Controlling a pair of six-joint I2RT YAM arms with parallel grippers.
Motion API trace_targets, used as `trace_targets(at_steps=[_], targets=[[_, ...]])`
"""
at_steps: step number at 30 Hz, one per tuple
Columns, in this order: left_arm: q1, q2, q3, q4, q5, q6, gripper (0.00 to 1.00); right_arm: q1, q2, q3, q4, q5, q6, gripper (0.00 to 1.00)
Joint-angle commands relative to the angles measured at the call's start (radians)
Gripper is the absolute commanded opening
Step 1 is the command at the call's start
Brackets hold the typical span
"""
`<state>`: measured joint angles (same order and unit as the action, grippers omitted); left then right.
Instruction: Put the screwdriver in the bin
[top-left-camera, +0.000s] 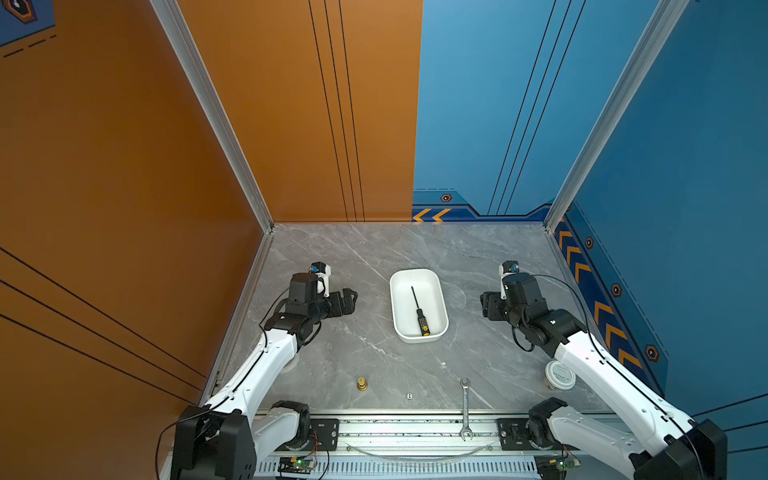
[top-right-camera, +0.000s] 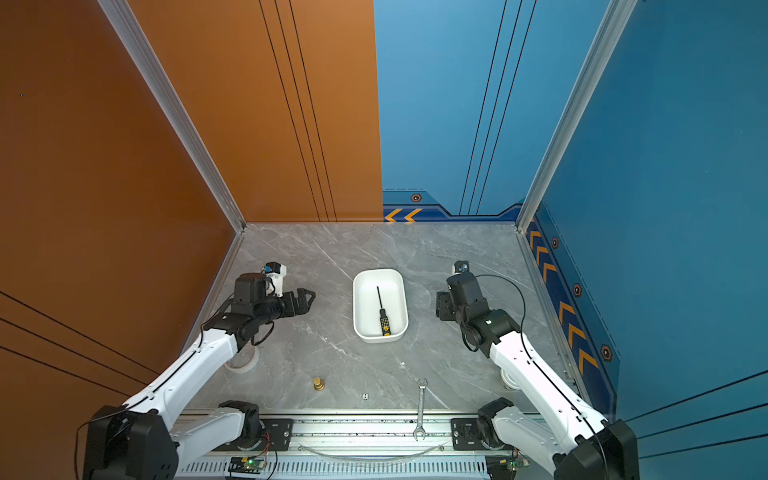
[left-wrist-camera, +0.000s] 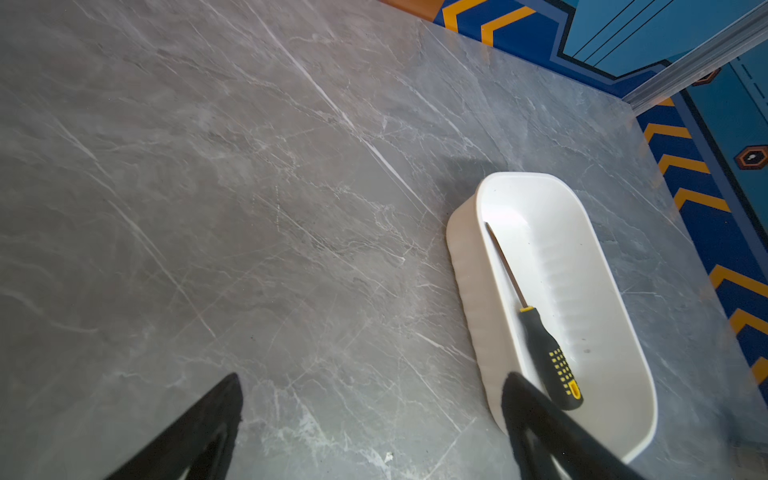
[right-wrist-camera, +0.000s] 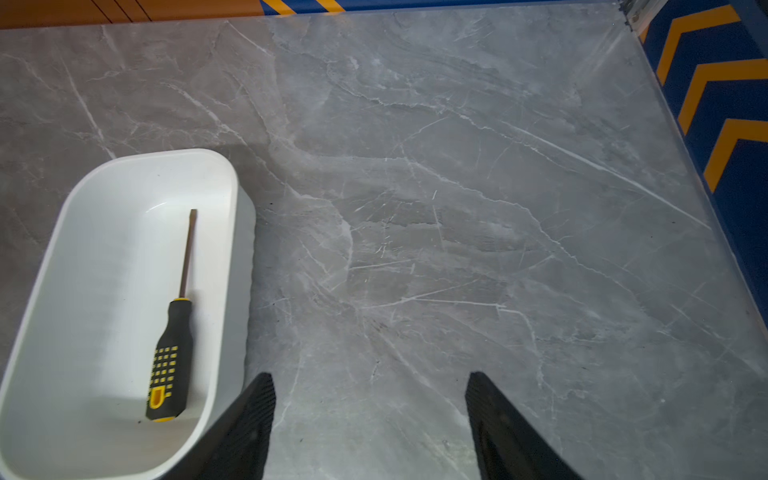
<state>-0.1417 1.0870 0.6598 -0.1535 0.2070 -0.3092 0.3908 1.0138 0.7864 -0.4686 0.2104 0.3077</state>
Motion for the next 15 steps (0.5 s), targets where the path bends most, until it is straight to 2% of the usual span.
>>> trace_targets(at_steps=[1,6,9,11,15], targets=[[0.012,-0.048,-0.059,0.109,-0.128,0.074,0.98,-0.057,-0.027,-0.081,0.12,0.024,-0.066,0.72],[0.038,-0.098,-0.161,0.266,-0.224,0.132,0.98,-0.118,-0.045,-0.193,0.277,0.024,-0.109,0.72],[0.056,-0.105,-0.234,0.404,-0.263,0.18,0.98,-0.144,-0.048,-0.276,0.435,0.026,-0.15,0.72],[0.072,-0.098,-0.269,0.478,-0.271,0.2,0.98,-0.157,-0.045,-0.326,0.529,0.03,-0.17,0.74],[0.101,-0.054,-0.299,0.563,-0.27,0.218,0.98,-0.2,-0.021,-0.339,0.599,0.033,-0.179,0.75]])
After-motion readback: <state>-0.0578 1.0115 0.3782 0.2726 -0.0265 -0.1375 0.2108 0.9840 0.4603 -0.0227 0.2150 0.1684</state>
